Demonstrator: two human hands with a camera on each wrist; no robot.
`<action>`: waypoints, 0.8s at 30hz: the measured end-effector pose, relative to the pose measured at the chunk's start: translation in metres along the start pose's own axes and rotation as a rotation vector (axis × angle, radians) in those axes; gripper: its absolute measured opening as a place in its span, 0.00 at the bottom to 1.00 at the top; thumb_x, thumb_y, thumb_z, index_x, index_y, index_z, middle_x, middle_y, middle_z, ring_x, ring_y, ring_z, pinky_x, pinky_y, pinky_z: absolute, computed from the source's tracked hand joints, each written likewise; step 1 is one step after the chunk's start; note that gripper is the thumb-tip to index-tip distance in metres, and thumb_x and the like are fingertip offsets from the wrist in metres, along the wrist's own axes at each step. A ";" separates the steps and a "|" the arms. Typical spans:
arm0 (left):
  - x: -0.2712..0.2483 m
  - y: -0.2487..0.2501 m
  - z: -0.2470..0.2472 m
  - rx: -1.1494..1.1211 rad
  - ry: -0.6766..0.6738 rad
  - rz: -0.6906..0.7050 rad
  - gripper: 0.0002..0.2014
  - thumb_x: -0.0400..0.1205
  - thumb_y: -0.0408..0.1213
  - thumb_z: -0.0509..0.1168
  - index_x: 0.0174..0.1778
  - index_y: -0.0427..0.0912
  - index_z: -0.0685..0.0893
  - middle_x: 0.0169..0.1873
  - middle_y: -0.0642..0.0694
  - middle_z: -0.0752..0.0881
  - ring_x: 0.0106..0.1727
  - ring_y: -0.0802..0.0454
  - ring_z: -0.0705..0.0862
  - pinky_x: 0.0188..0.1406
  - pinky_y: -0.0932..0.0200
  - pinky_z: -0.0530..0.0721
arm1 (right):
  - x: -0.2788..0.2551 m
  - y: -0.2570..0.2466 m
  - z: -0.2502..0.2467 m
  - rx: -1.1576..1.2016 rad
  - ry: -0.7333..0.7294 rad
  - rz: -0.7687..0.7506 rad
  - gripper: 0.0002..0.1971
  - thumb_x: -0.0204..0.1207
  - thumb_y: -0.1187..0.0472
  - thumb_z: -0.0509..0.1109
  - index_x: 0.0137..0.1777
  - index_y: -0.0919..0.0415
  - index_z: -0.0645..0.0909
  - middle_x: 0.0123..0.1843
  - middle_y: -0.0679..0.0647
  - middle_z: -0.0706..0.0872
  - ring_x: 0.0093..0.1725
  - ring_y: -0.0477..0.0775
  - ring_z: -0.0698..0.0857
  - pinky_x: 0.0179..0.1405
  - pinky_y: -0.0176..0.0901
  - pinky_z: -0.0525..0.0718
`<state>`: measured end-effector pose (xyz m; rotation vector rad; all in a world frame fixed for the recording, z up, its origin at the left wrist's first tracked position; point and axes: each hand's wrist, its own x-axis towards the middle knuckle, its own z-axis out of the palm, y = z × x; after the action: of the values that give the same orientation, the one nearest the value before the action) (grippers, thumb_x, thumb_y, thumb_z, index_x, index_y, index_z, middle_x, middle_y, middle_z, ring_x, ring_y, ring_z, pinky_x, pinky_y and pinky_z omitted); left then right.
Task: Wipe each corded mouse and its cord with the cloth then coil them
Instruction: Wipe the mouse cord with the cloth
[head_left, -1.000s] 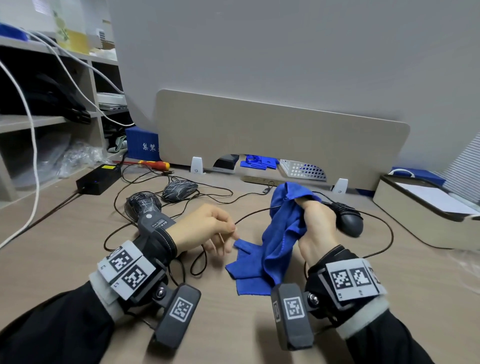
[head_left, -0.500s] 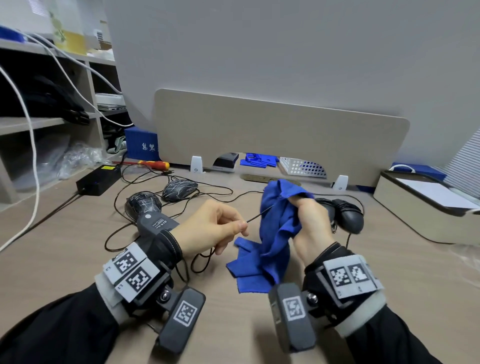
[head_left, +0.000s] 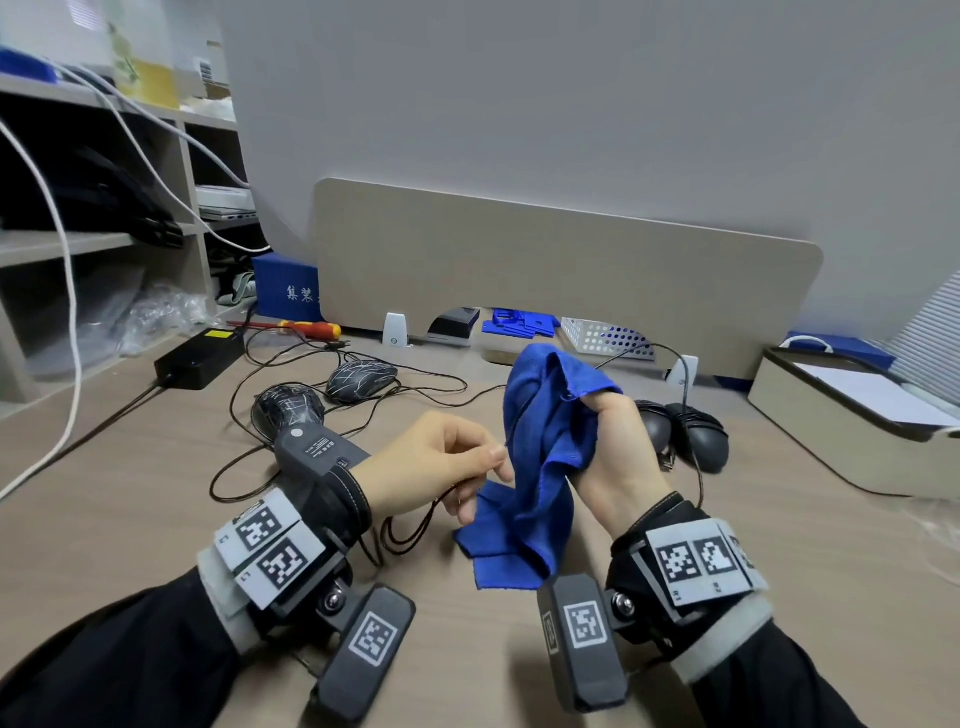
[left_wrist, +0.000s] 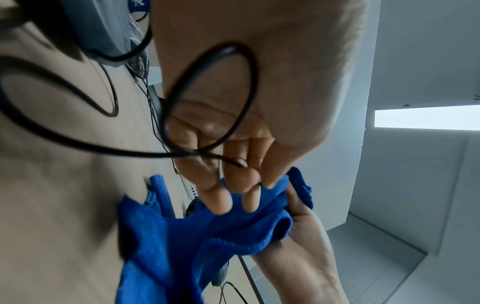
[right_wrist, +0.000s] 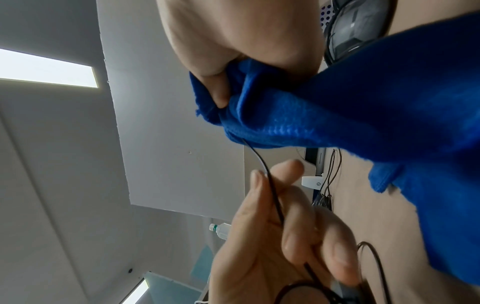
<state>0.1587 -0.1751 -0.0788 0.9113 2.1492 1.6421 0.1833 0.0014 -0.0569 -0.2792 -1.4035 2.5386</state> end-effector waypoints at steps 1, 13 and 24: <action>0.000 0.000 -0.001 0.001 0.049 0.015 0.13 0.88 0.33 0.60 0.41 0.36 0.86 0.18 0.50 0.73 0.19 0.52 0.80 0.22 0.66 0.74 | 0.001 0.000 0.000 0.010 -0.014 -0.005 0.17 0.76 0.61 0.70 0.62 0.69 0.83 0.55 0.64 0.86 0.54 0.58 0.87 0.61 0.52 0.83; 0.002 0.004 -0.003 0.007 0.268 0.112 0.10 0.85 0.26 0.64 0.40 0.24 0.84 0.16 0.56 0.76 0.17 0.57 0.65 0.17 0.66 0.63 | -0.016 0.014 0.018 -0.306 -0.172 0.027 0.10 0.71 0.58 0.75 0.48 0.64 0.85 0.35 0.59 0.84 0.35 0.55 0.84 0.42 0.63 0.92; 0.001 -0.001 -0.010 0.217 0.246 0.107 0.14 0.84 0.33 0.69 0.31 0.41 0.87 0.15 0.57 0.73 0.19 0.61 0.66 0.21 0.69 0.65 | 0.007 -0.011 -0.009 -0.098 0.132 -0.078 0.07 0.83 0.66 0.65 0.46 0.61 0.84 0.39 0.55 0.89 0.31 0.46 0.89 0.31 0.36 0.86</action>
<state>0.1516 -0.1820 -0.0769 0.9407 2.5252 1.6704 0.1798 0.0161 -0.0524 -0.3932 -1.4608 2.3479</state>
